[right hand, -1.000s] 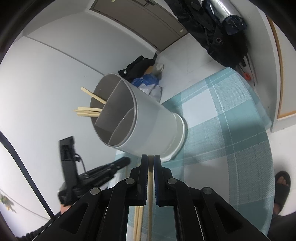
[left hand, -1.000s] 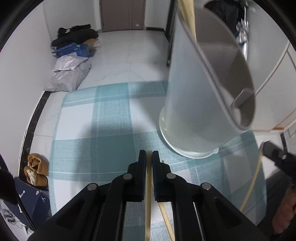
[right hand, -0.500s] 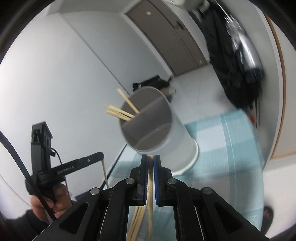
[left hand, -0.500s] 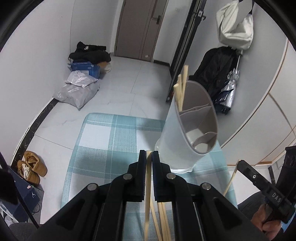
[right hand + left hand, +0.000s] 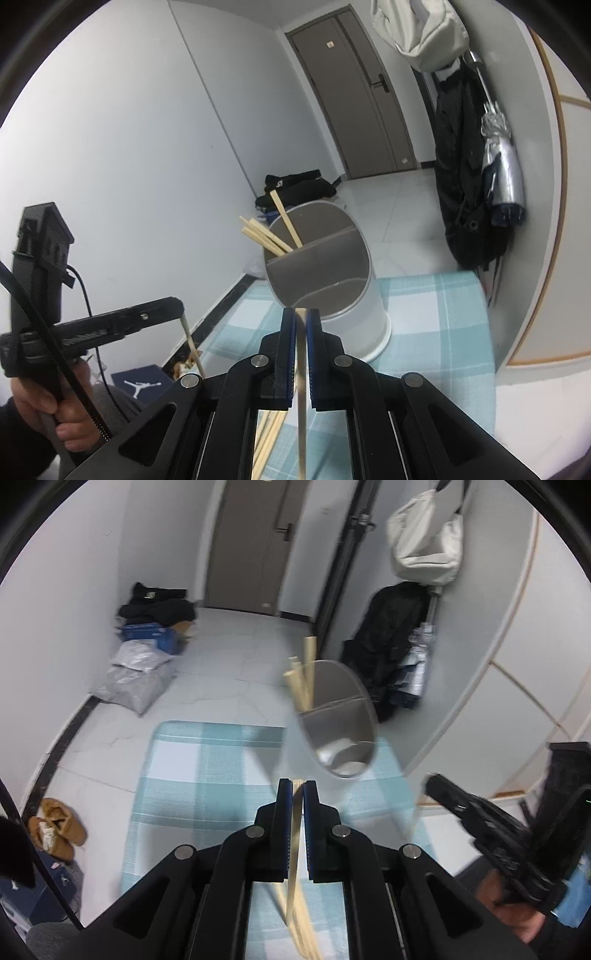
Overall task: Organize utensils
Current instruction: 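Carry both held chopsticks up above the white holder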
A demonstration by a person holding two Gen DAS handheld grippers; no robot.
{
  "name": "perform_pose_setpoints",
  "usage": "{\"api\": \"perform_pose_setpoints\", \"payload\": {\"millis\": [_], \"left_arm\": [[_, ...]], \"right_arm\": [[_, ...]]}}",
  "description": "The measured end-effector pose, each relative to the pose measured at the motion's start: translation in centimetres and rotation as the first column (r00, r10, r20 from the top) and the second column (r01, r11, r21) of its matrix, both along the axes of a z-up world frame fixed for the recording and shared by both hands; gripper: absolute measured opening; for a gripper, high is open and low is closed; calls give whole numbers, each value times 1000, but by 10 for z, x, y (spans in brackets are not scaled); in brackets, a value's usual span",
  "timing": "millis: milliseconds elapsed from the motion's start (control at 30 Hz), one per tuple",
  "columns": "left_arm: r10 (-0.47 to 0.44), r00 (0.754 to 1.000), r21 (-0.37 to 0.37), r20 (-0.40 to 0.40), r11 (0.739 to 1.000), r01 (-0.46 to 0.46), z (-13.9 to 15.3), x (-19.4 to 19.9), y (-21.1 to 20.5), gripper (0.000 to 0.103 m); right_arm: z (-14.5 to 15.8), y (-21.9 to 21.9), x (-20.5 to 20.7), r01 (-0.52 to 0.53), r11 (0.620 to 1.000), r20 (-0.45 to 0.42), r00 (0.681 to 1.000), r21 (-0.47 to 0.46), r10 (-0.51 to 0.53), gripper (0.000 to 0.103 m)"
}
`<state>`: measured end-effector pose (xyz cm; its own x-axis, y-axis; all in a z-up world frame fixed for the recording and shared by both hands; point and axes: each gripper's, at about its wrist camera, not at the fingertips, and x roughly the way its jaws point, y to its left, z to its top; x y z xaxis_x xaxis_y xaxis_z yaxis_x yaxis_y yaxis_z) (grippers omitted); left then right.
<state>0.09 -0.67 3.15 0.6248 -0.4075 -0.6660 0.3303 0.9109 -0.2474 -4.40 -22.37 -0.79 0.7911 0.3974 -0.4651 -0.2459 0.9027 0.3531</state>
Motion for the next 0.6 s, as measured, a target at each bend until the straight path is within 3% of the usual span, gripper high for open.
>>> {"api": "perform_pose_setpoints", "payload": {"millis": [167, 600], "left_arm": [[-34, 999, -6, 38, 999, 34, 17, -9, -6, 3], [-106, 991, -50, 80, 993, 110, 48, -9, -25, 3]], "right_arm": [[13, 2, 2, -6, 999, 28, 1000, -41, 7, 5], [49, -5, 7, -1, 999, 80, 997, -33, 4, 5]]}}
